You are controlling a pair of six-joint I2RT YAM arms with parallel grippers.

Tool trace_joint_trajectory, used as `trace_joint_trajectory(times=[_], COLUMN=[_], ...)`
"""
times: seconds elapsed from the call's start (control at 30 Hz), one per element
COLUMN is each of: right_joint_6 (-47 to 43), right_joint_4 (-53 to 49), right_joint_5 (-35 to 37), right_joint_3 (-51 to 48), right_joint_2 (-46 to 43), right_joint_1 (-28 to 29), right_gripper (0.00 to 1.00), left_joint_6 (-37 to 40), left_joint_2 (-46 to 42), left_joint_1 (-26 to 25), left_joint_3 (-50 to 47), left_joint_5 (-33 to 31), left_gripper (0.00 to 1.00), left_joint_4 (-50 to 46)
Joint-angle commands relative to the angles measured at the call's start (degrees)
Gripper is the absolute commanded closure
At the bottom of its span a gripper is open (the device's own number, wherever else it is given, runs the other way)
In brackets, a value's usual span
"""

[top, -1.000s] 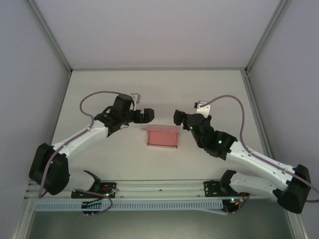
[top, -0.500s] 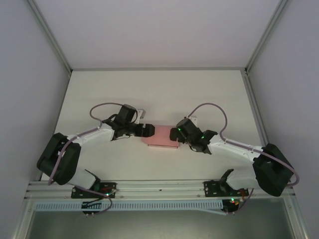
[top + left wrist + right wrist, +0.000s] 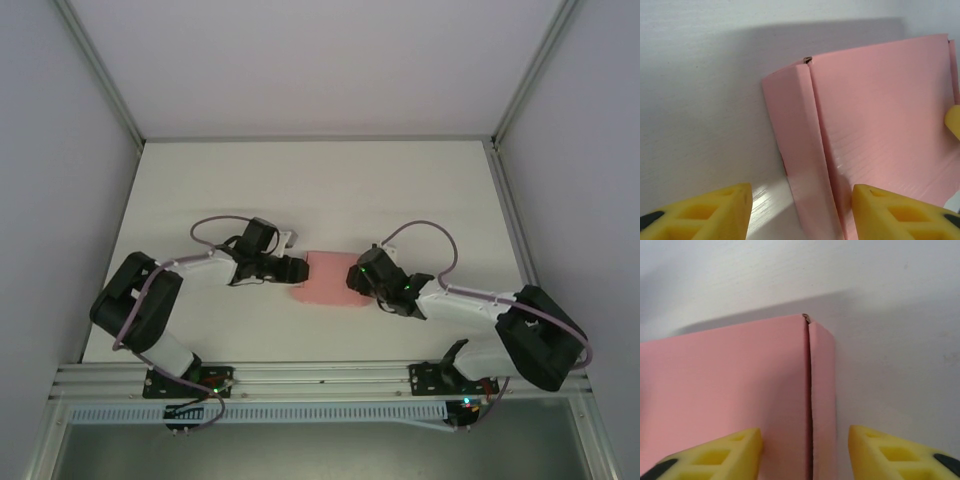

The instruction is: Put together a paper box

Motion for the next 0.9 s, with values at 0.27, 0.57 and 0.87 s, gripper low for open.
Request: trace_joint_trajectory(times=[0.27, 0.57, 0.87], right_joint_6=[1.17, 0.64, 3.43], right_joint_4=[-1.11, -9.58, -5.55], right_joint_5=[-1.05, -1.02, -13.26], right_joint_3=[-2.69, 3.84, 6.75], right_joint_2=[4.67, 0.39, -1.44], right_joint_1=[-0.26, -2.26, -6.90], right_gripper=[0.68, 0.37, 0.13], left_joint_6=[0.19, -2.67, -6.50], left_joint_2=[1.26, 2.31, 1.26], left_joint_1=[0.28, 1.84, 6.14], left_joint_3=[-0.50, -2.43, -8.05], left_joint_5=[2.28, 2.29, 6.67], left_gripper=[0.59, 0.81, 0.91], left_joint_4=[2.34, 5.97, 14.19])
